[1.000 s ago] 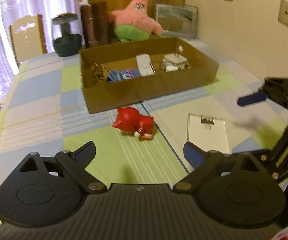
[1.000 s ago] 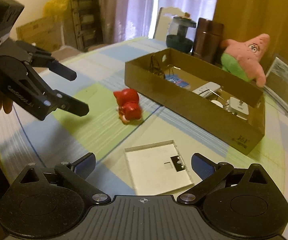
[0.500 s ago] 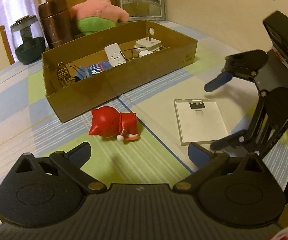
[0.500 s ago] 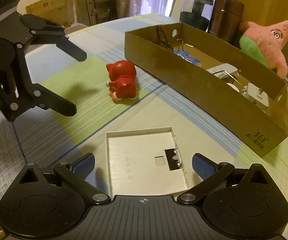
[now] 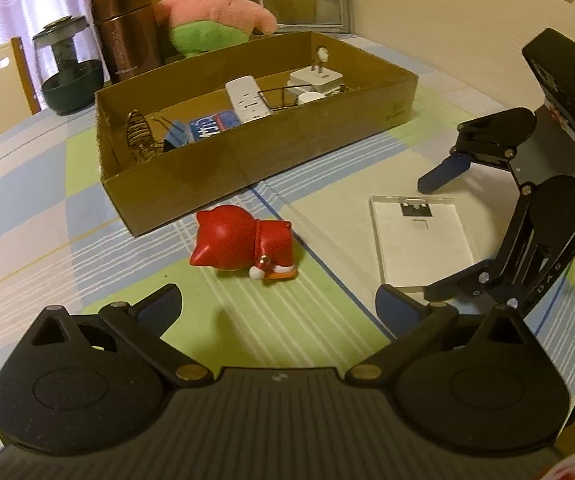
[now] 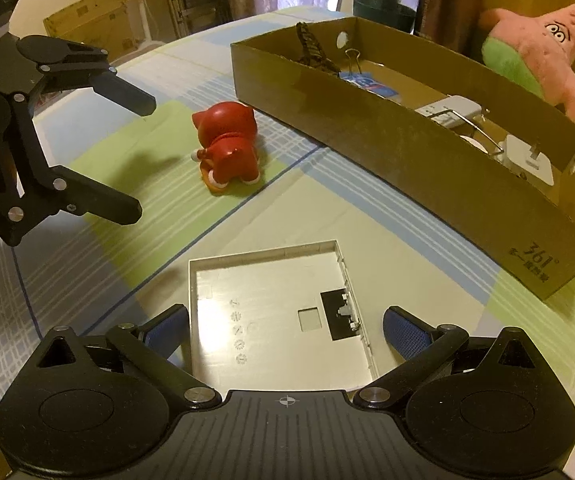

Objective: Organize rigid objects
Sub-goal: 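Grasp the edge of the white lid with the right tool and lift it, then grasp the red cat figurine with the left tool while the right tool holds the lid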

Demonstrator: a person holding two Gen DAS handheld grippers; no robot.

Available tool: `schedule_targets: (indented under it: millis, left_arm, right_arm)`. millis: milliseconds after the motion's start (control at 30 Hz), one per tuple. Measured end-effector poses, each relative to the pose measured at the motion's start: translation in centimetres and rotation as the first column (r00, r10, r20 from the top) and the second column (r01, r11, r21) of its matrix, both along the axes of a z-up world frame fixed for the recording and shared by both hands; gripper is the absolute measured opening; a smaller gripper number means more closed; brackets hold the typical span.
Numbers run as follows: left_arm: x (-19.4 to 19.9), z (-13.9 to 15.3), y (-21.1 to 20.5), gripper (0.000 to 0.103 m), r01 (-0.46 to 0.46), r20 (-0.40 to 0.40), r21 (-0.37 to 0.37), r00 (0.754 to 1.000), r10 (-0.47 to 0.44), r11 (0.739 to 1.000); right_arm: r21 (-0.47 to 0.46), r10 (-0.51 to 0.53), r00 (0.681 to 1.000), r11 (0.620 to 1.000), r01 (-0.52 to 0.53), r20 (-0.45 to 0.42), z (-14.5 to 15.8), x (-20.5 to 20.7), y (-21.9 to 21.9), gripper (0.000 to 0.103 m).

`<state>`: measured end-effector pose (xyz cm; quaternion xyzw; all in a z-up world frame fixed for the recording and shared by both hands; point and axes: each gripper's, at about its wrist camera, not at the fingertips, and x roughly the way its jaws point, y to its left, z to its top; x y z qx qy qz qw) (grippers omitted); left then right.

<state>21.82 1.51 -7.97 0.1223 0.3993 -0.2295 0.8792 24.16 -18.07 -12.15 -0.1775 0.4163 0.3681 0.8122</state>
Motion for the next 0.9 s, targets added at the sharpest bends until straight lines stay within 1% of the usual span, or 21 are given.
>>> schedule_targets:
  millis: [100, 300, 500, 567, 733, 800, 900]
  left_arm:
    - [0.2, -0.1, 0.2, 0.101, -0.024, -0.008, -0.002, 1.000, 0.023, 1.000]
    - [0.6, 0.1, 0.8, 0.101, -0.072, -0.028, -0.048, 0.997, 0.071, 0.996]
    - [0.8, -0.1, 0.5, 0.101, -0.087, -0.032, -0.048, 0.996, 0.086, 0.995]
    - [0.9, -0.1, 0.4, 0.101, -0.097, -0.028, -0.050, 0.995, 0.096, 0.994]
    - [1.5, 0.0, 0.4, 0.101, -0.149, -0.017, -0.069, 0.989, 0.148, 0.986]
    - [1.9, -0.1, 0.5, 0.101, -0.183, -0.018, -0.079, 0.983, 0.182, 0.980]
    - [2.6, -0.2, 0.6, 0.101, -0.228, -0.029, -0.103, 0.974, 0.226, 0.968]
  right_arm:
    - [-0.003, 0.005, 1.000, 1.000, -0.005, -0.003, 0.1, 0.0, 0.1, 0.099]
    - [0.004, 0.024, 1.000, 1.000, -0.024, 0.001, 0.4, -0.2, 0.5, 0.088]
    - [-0.004, 0.013, 1.000, 1.000, -0.013, 0.007, 0.6, -0.4, 0.9, 0.087]
    - [0.010, 0.002, 1.000, 1.000, -0.002, 0.012, 0.9, -0.4, 0.9, 0.087]
    - [0.063, -0.107, 0.994, 0.992, 0.106, 0.020, 2.2, 0.5, 0.6, 0.087]
    - [0.083, -0.154, 0.988, 0.985, 0.152, 0.023, 2.7, 0.8, 0.3, 0.087]
    - [0.091, -0.219, 0.975, 0.972, 0.216, 0.033, 3.2, 1.4, -0.2, 0.087]
